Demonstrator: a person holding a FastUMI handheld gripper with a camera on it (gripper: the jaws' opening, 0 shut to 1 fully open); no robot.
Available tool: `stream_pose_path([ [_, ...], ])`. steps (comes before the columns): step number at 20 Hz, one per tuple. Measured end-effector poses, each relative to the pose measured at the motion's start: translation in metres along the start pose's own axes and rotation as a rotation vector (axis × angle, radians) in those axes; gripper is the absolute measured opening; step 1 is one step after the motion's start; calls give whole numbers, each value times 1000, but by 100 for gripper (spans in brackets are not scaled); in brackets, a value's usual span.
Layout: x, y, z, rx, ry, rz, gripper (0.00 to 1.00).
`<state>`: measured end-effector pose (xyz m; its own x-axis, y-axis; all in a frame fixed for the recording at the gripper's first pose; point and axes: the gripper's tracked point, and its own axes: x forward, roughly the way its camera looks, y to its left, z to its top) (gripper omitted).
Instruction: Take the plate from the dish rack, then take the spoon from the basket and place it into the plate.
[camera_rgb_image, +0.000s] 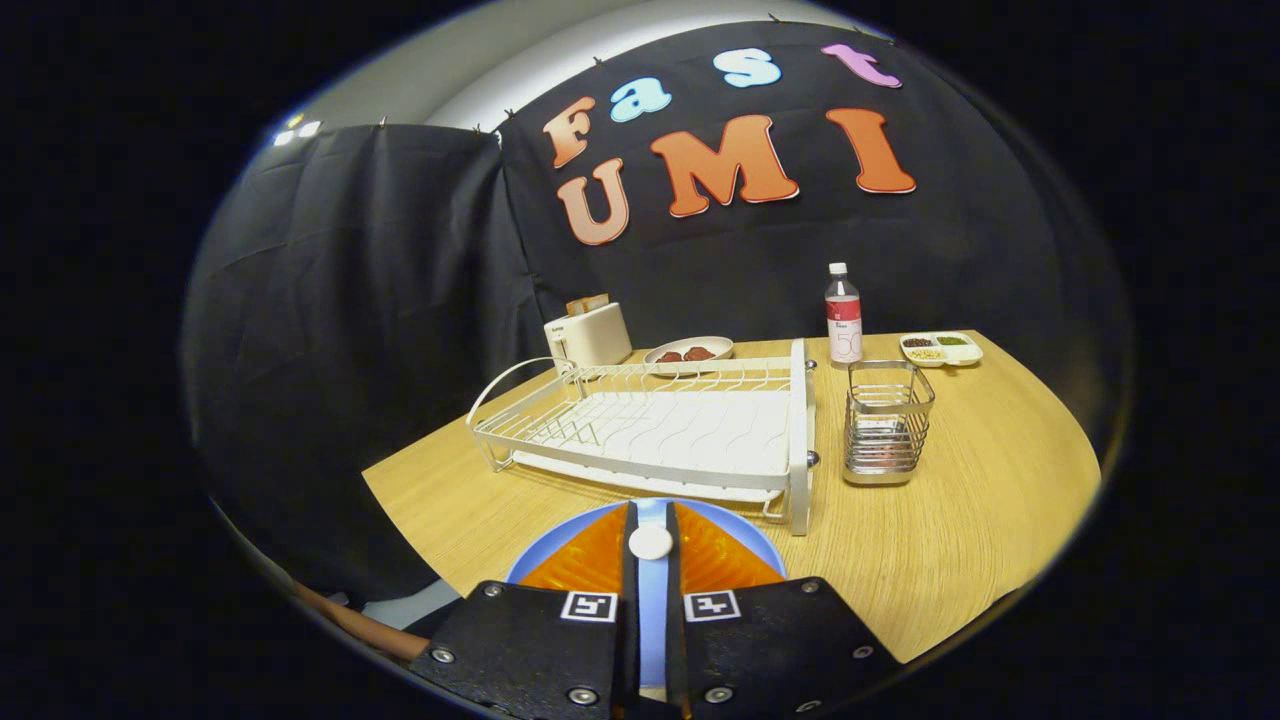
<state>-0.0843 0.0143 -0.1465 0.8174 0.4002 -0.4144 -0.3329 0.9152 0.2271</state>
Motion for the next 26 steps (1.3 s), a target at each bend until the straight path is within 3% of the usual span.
stream_pose_path([
  [5,-3,-7,-3,-6,0,-27,17],
  [8,-5,-3,6,-12,-25,-20,35],
  [17,-1,8,62,-66,-183,-101,69],
  [20,-5,4,86,-73,-265,-164,81],
  [26,-30,-15,131,-150,-449,-347,92],
])
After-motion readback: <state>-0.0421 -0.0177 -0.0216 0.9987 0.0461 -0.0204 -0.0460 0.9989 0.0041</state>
